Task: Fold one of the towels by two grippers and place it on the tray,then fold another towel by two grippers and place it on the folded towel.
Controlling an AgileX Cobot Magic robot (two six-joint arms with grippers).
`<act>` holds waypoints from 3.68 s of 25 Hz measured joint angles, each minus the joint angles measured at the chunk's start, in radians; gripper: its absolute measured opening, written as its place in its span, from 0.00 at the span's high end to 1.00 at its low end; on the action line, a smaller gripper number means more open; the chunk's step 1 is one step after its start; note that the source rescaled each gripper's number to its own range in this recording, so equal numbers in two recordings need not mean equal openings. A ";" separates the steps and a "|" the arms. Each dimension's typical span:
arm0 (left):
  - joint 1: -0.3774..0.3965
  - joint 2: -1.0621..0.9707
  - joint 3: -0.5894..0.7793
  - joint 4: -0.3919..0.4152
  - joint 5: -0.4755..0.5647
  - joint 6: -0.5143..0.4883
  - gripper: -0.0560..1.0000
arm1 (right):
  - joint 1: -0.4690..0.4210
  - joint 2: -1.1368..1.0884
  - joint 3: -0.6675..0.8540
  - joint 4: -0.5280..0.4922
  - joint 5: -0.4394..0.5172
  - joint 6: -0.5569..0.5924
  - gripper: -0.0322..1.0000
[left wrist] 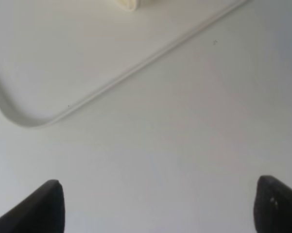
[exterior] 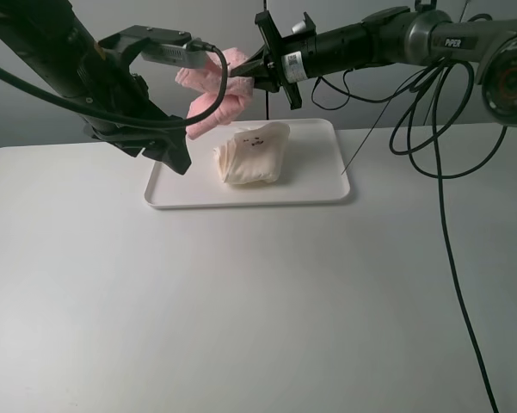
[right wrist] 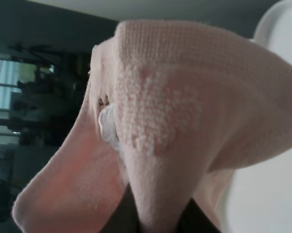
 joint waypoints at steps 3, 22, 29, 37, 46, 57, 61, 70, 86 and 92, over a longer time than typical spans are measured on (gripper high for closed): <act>0.000 0.000 0.000 0.000 -0.002 0.000 0.00 | 0.002 0.032 0.002 -0.140 -0.005 0.000 0.89; 0.000 0.003 0.000 0.000 0.020 0.013 0.00 | 0.004 0.004 0.012 -0.463 0.022 0.051 0.00; 0.000 -0.064 0.000 0.008 0.034 0.009 0.00 | 0.005 -0.252 0.012 -0.929 0.025 0.131 0.00; 0.031 -0.222 0.009 0.037 0.104 -0.022 0.00 | -0.012 -0.530 0.080 -1.143 0.070 0.180 0.00; 0.059 -0.584 0.350 0.072 0.091 -0.101 0.00 | -0.012 -1.020 0.802 -1.222 -0.126 0.229 0.00; 0.059 -1.192 0.603 0.084 0.213 -0.178 0.00 | -0.012 -1.799 1.342 -1.247 -0.103 0.218 0.00; 0.059 -1.352 0.645 0.084 0.302 -0.202 0.00 | -0.012 -2.001 1.413 -1.249 0.000 0.207 0.00; 0.059 -1.609 0.716 0.068 0.355 -0.252 0.00 | -0.012 -2.354 1.517 -1.244 0.158 0.233 0.00; 0.059 -1.689 0.749 0.164 0.273 -0.254 0.00 | -0.012 -2.520 1.607 -1.160 0.047 0.209 0.00; 0.059 -1.689 0.751 0.166 0.271 -0.254 0.00 | -0.012 -2.520 1.607 -1.158 0.043 0.207 0.00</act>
